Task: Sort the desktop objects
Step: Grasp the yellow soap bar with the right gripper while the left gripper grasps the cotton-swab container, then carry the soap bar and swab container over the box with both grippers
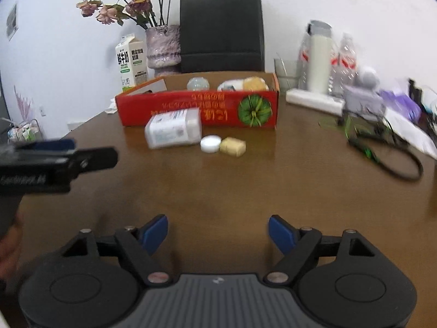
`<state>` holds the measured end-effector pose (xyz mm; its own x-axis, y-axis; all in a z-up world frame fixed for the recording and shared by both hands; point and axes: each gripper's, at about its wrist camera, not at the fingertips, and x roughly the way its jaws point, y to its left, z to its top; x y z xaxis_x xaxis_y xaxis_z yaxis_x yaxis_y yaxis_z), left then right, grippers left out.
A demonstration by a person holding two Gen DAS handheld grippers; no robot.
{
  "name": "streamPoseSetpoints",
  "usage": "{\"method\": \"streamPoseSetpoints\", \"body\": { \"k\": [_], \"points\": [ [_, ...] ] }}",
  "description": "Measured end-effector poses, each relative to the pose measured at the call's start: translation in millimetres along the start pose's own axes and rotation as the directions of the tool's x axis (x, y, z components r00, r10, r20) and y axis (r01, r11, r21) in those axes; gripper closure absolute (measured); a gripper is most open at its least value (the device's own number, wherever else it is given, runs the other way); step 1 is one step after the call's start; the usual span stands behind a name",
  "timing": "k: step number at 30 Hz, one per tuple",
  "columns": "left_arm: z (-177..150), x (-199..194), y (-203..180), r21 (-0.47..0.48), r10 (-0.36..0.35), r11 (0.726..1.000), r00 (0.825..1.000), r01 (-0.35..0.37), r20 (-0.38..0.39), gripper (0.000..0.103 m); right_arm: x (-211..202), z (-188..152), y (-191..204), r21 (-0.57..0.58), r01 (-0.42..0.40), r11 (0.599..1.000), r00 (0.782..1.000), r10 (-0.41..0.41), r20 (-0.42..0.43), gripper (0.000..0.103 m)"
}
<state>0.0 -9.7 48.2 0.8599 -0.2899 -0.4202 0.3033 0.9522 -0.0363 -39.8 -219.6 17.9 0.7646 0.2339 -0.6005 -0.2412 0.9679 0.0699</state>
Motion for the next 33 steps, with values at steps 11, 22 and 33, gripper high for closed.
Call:
{"method": "streamPoseSetpoints", "body": {
  "k": [11, 22, 33],
  "points": [
    [48.6, 131.2, 51.3, 0.012, -0.204, 0.978, 0.973, 0.207, -0.110, 0.005, 96.7, 66.3, -36.4, -0.083, -0.027, 0.996, 0.999, 0.025, -0.024, 0.049],
    [35.5, 121.7, 41.4, 0.056, -0.315, 0.943, 0.933, 0.329, -0.176, 0.004, 122.8, 77.0, -43.5, -0.100, -0.065, 0.993, 0.998, 0.063, -0.026, 0.059],
    [32.0, 140.2, 17.5, 0.047, -0.124, 0.990, 0.970, 0.136, -0.209, 0.036, 115.9, 72.8, -29.6, -0.076, -0.014, 0.997, 1.000, 0.013, -0.014, 0.083]
  ]
}}
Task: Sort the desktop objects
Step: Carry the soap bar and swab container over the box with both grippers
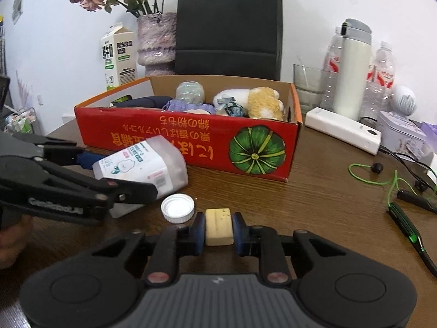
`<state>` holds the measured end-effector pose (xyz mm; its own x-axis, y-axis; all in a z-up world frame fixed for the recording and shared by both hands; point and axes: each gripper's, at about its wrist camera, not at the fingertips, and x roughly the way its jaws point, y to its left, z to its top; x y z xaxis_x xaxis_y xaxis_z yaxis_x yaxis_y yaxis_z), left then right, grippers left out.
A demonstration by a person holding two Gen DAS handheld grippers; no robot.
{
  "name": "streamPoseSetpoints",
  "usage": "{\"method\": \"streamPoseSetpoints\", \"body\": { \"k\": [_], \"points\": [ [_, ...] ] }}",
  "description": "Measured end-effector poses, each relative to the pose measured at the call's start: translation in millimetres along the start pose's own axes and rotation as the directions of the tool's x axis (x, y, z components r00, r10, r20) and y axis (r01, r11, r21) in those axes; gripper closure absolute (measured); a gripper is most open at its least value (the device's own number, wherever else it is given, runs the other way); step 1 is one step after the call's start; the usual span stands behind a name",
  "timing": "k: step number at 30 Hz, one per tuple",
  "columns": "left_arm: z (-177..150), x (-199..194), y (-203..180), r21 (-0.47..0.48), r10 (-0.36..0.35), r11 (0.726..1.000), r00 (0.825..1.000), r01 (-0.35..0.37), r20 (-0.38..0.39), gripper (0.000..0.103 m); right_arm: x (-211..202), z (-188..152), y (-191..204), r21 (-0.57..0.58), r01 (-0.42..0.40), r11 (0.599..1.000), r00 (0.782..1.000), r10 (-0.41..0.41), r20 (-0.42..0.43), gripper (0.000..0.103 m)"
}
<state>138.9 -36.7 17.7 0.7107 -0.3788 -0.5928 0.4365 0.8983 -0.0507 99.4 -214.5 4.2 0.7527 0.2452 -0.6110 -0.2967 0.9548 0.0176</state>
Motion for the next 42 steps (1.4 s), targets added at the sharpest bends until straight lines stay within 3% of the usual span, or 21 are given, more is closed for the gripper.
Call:
{"method": "streamPoseSetpoints", "body": {
  "k": [8, 15, 19, 24, 31, 42],
  "points": [
    [-28.4, -61.8, -30.1, -0.060, 0.142, 0.988, 0.989, -0.139, 0.035, 0.037, -48.2, -21.7, 15.2, 0.065, -0.023, 0.998, 0.999, 0.021, 0.037, 0.083],
    [-64.6, -130.5, -65.4, -0.165, 0.197, 0.969, 0.978, -0.182, 0.074, 0.038, -108.1, -51.5, 39.2, 0.124, -0.073, 0.990, 0.994, 0.062, 0.092, 0.083],
    [-83.5, -165.5, -84.6, -0.237, 0.171, 0.961, 0.981, -0.146, 0.091, 0.038, -136.9, -72.5, 51.6, 0.122, -0.085, 0.989, 0.993, 0.075, 0.091, 0.083],
    [-96.6, -193.4, -113.5, -0.216, 0.266, 0.947, 0.957, -0.236, 0.119, 0.038, -167.4, -86.3, 64.4, 0.107, -0.044, 0.993, 0.991, 0.030, 0.130, 0.083],
    [-97.3, -216.8, -129.2, -0.176, 0.282, 0.952, 0.943, -0.251, 0.179, 0.038, -203.7, -95.3, 73.3, 0.076, -0.028, 0.997, 0.984, 0.014, 0.178, 0.083],
    [-89.2, -205.8, -117.2, -0.201, 0.287, 0.947, 0.942, -0.251, 0.174, 0.038, -186.9, -86.0, 71.3, 0.070, -0.041, 0.997, 0.986, 0.029, 0.166, 0.083]
  ]
}}
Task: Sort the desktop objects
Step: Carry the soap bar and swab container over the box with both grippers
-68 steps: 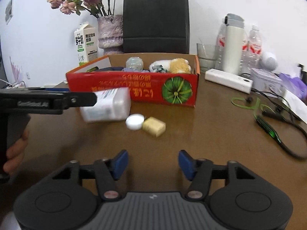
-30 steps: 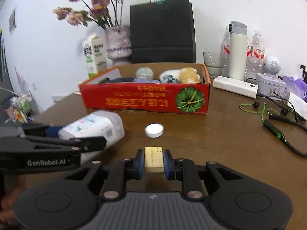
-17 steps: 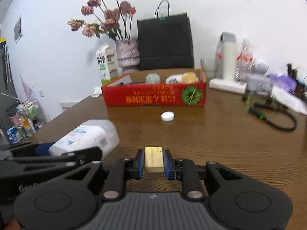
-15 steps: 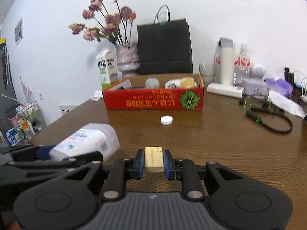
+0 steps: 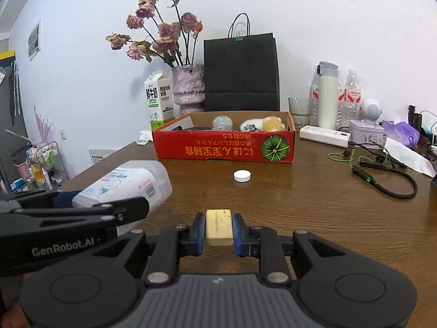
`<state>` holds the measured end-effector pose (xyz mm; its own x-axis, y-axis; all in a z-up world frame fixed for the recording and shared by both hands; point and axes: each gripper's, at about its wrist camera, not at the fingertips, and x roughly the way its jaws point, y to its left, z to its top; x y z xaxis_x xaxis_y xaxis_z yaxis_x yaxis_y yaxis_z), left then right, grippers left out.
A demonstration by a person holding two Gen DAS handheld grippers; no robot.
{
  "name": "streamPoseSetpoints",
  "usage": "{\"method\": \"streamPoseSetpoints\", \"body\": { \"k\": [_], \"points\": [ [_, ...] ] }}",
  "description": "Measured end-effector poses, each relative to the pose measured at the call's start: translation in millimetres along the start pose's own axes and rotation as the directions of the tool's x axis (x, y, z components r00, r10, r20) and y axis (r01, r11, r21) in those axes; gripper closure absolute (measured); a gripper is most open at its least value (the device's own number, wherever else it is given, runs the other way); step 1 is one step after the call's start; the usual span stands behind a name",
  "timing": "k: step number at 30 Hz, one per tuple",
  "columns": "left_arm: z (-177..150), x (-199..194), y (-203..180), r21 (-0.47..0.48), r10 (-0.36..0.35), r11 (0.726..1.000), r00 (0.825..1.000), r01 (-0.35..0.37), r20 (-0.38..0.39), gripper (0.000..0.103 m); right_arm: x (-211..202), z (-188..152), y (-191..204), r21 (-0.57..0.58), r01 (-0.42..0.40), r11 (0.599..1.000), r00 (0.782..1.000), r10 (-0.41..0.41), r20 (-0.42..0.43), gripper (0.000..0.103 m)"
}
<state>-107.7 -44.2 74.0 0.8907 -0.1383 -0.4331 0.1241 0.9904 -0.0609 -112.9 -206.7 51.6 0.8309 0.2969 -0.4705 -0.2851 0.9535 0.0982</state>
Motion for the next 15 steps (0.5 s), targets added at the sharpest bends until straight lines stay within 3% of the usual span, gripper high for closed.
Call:
{"method": "streamPoseSetpoints", "body": {
  "k": [7, 15],
  "points": [
    [25.8, 30.8, 5.7, -0.008, 0.015, 1.000, 0.999, -0.014, 0.038, 0.038, 29.6, 26.8, -9.4, -0.009, -0.002, 1.000, 1.000, 0.002, 0.015, 0.083],
    [92.0, 86.4, 24.7, -0.001, 0.049, 0.999, 0.992, -0.049, 0.119, 0.038, 92.1, 92.3, -34.8, 0.008, -0.014, 1.000, 0.998, 0.013, 0.058, 0.083]
  ]
}}
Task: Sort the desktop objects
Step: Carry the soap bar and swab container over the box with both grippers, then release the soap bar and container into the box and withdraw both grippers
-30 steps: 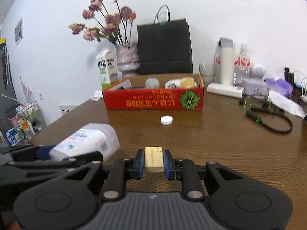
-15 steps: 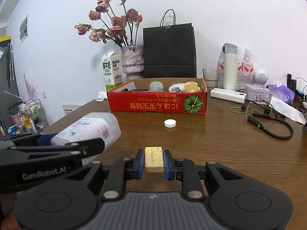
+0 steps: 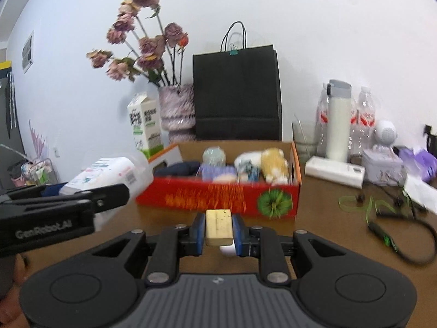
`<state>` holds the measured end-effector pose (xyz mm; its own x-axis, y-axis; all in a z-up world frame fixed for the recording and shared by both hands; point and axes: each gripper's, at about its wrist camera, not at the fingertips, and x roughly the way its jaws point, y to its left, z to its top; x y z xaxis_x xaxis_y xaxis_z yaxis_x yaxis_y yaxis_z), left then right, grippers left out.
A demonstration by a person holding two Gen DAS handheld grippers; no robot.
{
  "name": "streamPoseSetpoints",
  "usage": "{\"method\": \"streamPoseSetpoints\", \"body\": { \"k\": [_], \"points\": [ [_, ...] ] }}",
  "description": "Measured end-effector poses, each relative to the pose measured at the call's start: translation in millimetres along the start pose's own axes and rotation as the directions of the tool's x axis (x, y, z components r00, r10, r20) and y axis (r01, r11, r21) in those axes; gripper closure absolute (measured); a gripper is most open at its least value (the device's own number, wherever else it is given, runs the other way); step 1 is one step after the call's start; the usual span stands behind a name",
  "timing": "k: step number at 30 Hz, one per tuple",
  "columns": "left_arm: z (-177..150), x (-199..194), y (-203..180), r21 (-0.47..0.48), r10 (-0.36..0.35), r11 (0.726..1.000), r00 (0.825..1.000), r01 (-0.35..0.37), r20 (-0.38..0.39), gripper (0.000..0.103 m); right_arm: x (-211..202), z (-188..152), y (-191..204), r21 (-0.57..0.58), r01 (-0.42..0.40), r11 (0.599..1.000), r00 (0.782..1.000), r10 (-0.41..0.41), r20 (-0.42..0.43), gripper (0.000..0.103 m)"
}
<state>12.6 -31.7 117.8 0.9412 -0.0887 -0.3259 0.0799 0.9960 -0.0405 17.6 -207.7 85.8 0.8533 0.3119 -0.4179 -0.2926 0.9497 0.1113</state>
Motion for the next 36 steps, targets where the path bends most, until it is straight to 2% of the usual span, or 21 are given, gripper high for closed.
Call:
{"method": "streamPoseSetpoints", "body": {
  "k": [5, 9, 13, 15, 18, 20, 23, 24, 25, 27, 29, 31, 32, 34, 36],
  "points": [
    [37.0, 42.1, 10.9, -0.016, -0.020, 1.000, 1.000, 0.020, 0.007, 0.038, 46.8, 42.4, -12.5, 0.020, 0.001, 1.000, 1.000, -0.001, 0.013, 0.083],
    [53.7, 87.2, 11.9, 0.015, 0.025, 1.000, 1.000, -0.025, -0.005, 0.038, 85.4, 72.4, -21.9, 0.021, 0.000, 1.000, 1.000, 0.000, 0.003, 0.083],
    [74.0, 141.3, 20.7, 0.011, 0.020, 1.000, 0.996, -0.019, -0.092, 0.038, 134.3, 98.8, -34.5, 0.034, 0.013, 0.999, 0.997, -0.011, -0.070, 0.083],
    [80.4, 173.8, 24.6, 0.011, 0.015, 1.000, 0.988, -0.013, -0.152, 0.038, 165.4, 108.2, -43.7, 0.059, 0.017, 0.998, 0.989, -0.008, -0.145, 0.083],
    [79.8, 224.1, 35.0, -0.022, 0.035, 0.999, 0.962, -0.043, -0.272, 0.038, 207.5, 110.5, -58.2, 0.107, 0.050, 0.993, 0.963, -0.020, -0.268, 0.083],
    [73.0, 255.2, 39.3, -0.038, 0.041, 0.998, 0.932, -0.059, -0.361, 0.038, 230.1, 107.2, -62.0, 0.098, 0.085, 0.992, 0.942, -0.047, -0.332, 0.083],
    [62.3, 280.7, 43.6, -0.060, 0.027, 0.996, 0.891, -0.061, -0.453, 0.037, 254.8, 99.3, -62.7, 0.087, 0.101, 0.991, 0.910, -0.057, -0.411, 0.082],
    [59.5, 284.3, 44.6, -0.070, 0.015, 0.996, 0.878, -0.055, -0.478, 0.037, 261.6, 97.2, -61.9, 0.081, 0.098, 0.992, 0.899, -0.054, -0.435, 0.081],
    [58.4, 284.5, 45.0, -0.070, 0.012, 0.996, 0.873, -0.053, -0.487, 0.037, 265.1, 95.8, -61.6, 0.083, 0.101, 0.991, 0.893, -0.054, -0.447, 0.080],
    [59.4, 276.4, 41.9, -0.055, 0.004, 0.998, 0.878, -0.034, -0.478, 0.035, 266.0, 96.9, -61.6, 0.089, 0.120, 0.989, 0.887, -0.066, -0.457, 0.071],
    [66.8, 264.3, 39.7, -0.041, -0.009, 0.999, 0.888, -0.011, -0.459, 0.025, 254.7, 104.7, -59.7, 0.098, 0.111, 0.989, 0.901, -0.059, -0.430, 0.064],
    [76.6, 255.1, 39.8, -0.020, -0.001, 1.000, 0.894, -0.009, -0.448, 0.023, 243.8, 113.5, -56.6, 0.088, 0.125, 0.988, 0.911, -0.079, -0.405, 0.050],
    [82.0, 250.9, 41.2, -0.016, 0.005, 1.000, 0.895, -0.014, -0.447, 0.019, 236.3, 117.9, -54.9, 0.080, 0.130, 0.988, 0.917, -0.089, -0.388, 0.047],
    [91.3, 242.0, 43.7, -0.025, 0.017, 0.999, 0.900, -0.032, -0.436, 0.012, 223.6, 125.2, -54.0, 0.078, 0.136, 0.988, 0.928, -0.100, -0.358, 0.034],
    [97.3, 227.6, 46.2, -0.023, 0.038, 0.998, 0.904, -0.053, -0.425, 0.006, 209.7, 130.5, -52.1, 0.081, 0.136, 0.987, 0.935, -0.100, -0.341, 0.030]
  ]
}}
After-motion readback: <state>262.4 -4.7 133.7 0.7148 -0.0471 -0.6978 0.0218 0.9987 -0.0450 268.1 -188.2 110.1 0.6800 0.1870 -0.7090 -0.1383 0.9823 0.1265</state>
